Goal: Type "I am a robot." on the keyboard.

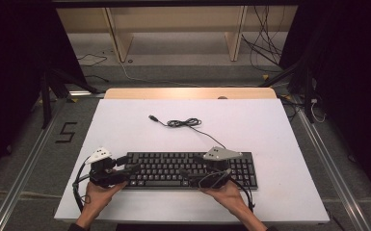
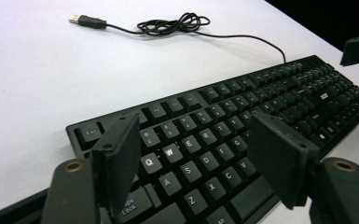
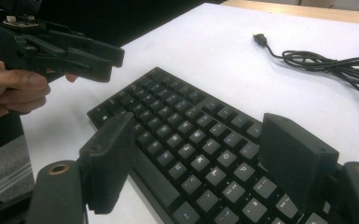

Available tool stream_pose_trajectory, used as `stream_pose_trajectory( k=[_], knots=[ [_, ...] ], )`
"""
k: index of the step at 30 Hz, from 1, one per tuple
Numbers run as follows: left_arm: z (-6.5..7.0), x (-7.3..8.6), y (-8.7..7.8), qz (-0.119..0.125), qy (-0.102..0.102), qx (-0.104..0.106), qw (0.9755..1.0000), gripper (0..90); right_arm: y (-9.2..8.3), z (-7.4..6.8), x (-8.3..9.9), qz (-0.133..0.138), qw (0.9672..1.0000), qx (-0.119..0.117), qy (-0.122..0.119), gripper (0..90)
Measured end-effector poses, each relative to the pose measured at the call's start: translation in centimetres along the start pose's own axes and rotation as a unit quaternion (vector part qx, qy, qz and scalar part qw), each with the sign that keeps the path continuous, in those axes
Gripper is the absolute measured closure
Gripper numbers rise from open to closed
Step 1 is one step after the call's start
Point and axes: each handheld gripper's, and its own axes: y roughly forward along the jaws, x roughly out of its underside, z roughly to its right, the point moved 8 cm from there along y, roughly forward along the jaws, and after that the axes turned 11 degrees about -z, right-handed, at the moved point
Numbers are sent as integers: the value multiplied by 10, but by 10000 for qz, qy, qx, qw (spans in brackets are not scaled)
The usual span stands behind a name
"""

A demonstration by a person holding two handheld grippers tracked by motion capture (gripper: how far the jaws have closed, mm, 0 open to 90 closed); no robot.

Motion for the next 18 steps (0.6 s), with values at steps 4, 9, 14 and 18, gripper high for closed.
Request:
stream_pose_trajectory(
  k=[4,9,14,18],
  knots=[
    [-6,0,-1,20,-118,-145,9998,321,0,0,0,11,10000,7,-2,280],
    [-13,1,-2,-1,-248,-279,9993,318,-1,1,-1,30,10000,20,-8,279],
    [-14,1,-2,-30,-236,-330,9992,350,-1,1,-1,41,10000,24,-5,279],
    [-14,4,0,-128,-188,-346,9991,424,-1,1,-1,43,10000,24,-4,278]
  ],
)
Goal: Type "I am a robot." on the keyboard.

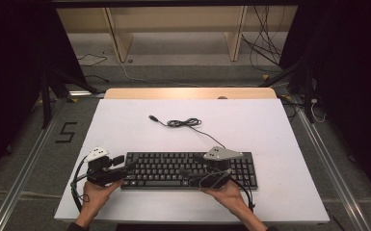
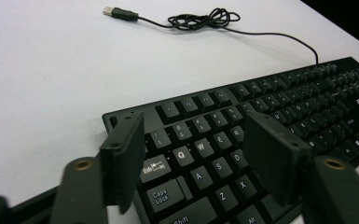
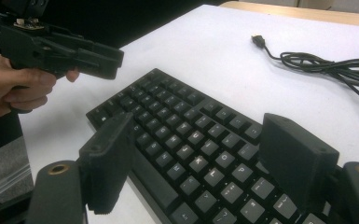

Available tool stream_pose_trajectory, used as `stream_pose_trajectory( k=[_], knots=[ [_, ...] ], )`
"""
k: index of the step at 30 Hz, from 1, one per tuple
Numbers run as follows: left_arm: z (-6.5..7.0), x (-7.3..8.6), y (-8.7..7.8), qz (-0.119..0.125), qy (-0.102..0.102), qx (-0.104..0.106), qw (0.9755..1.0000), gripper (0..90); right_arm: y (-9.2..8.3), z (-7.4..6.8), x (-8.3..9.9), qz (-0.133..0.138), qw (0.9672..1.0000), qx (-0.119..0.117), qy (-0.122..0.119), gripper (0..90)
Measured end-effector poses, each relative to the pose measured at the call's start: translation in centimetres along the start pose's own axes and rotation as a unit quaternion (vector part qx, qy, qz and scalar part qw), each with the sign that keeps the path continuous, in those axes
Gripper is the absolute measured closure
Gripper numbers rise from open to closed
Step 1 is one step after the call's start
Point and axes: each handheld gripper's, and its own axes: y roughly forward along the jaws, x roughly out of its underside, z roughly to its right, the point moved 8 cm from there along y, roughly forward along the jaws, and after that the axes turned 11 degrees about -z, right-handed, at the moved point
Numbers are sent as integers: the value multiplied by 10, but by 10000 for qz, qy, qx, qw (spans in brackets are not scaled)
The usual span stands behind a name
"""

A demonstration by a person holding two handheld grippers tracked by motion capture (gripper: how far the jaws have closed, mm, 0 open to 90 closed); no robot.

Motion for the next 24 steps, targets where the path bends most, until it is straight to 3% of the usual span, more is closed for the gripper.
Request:
stream_pose_trajectory(
  k=[11,24],
  knots=[
    [8,7,7,-322,394,57,9987,718,0,0,0,-3,10000,1,-3,279],
    [12,12,16,-606,555,90,9966,872,0,0,0,-10,10000,-2,-12,279]
  ],
)
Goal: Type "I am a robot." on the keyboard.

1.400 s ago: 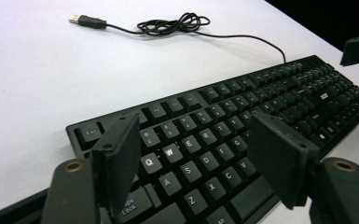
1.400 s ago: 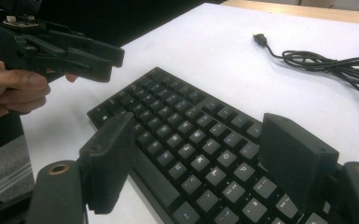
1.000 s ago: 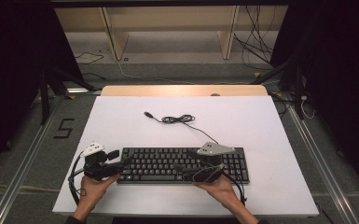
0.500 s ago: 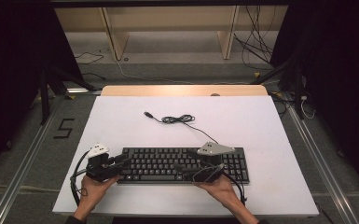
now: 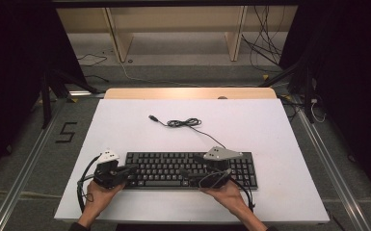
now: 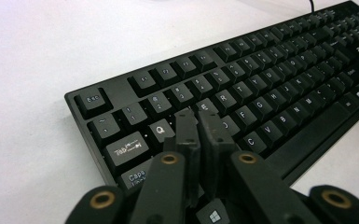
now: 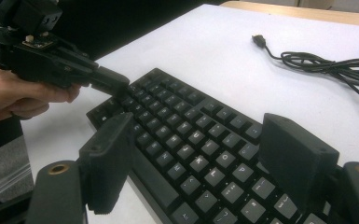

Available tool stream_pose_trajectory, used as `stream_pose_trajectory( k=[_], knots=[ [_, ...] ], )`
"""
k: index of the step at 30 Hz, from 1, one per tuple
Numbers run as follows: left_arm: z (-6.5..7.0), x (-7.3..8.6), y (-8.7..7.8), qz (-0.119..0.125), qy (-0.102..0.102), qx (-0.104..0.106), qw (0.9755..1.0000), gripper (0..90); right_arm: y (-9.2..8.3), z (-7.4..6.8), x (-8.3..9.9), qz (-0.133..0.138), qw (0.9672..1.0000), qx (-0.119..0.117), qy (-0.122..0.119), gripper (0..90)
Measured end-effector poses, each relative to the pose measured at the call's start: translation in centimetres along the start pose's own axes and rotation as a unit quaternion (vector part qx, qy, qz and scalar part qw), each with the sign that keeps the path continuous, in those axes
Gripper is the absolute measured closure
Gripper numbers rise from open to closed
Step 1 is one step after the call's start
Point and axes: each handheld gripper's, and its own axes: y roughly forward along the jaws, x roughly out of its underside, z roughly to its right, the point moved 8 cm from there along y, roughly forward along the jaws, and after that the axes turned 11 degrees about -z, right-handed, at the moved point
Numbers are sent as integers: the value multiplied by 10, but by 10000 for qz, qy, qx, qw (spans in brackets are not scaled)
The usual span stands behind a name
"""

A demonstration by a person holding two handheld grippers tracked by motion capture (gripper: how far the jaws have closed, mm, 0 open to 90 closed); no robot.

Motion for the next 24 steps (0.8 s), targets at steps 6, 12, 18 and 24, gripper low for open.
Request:
stream_pose_trajectory(
  k=[6,12,18,24],
  knots=[
    [-1,1,3,-90,8,-34,10000,888,0,0,0,-4,10000,-5,8,279],
    [-2,2,7,-167,7,-72,9998,889,0,0,0,-9,10000,-9,6,279],
    [-2,3,9,-243,21,-72,9997,889,1,0,0,-21,10000,-15,6,279],
    [-2,4,11,-296,21,-69,9995,889,0,0,0,-17,10000,-16,15,279]
  ],
)
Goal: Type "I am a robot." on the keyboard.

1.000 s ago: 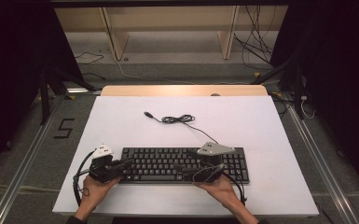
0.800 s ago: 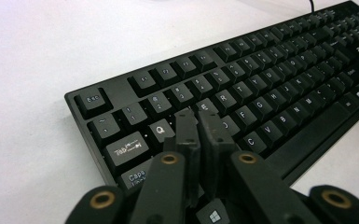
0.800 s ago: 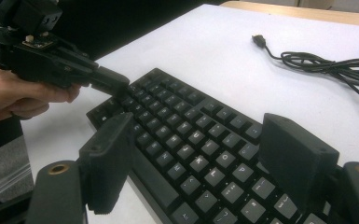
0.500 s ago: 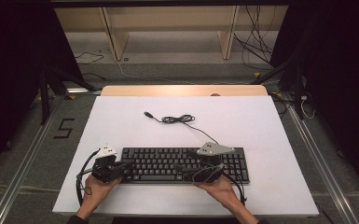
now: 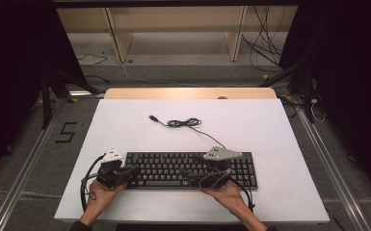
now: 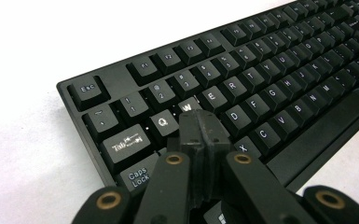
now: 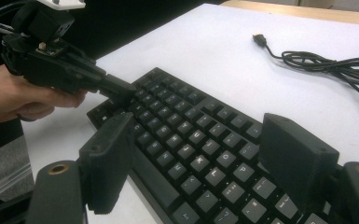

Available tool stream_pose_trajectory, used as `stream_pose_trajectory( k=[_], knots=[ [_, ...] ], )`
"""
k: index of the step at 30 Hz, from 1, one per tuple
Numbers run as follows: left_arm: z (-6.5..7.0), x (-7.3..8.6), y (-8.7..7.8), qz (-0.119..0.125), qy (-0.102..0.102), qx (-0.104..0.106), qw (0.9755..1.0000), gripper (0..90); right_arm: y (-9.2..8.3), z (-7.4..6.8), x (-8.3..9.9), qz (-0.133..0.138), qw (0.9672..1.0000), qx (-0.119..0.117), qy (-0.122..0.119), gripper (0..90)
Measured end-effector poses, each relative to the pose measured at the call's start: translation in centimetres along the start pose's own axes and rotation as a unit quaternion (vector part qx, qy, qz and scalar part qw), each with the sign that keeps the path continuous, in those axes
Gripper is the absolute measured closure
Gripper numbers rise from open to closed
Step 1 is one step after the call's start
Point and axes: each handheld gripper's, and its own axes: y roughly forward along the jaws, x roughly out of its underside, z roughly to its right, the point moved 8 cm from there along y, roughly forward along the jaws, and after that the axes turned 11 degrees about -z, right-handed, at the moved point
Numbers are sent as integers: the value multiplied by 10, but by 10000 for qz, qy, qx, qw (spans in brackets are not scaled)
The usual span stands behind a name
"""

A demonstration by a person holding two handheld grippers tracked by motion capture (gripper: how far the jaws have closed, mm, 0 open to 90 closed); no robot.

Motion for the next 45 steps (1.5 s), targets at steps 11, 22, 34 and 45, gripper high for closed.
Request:
stream_pose_trajectory(
  k=[11,22,34,45],
  knots=[
    [1,2,4,-119,26,-58,9999,891,0,0,0,-12,10000,0,-8,279],
    [4,-2,-4,54,30,-12,10000,887,0,0,0,21,10000,5,-4,279],
    [10,-10,-21,555,-21,231,9982,684,-1,1,-1,45,10000,14,10,278],
    [21,-15,-27,809,8,525,9953,422,-2,1,-1,67,10000,30,0,278]
  ],
)
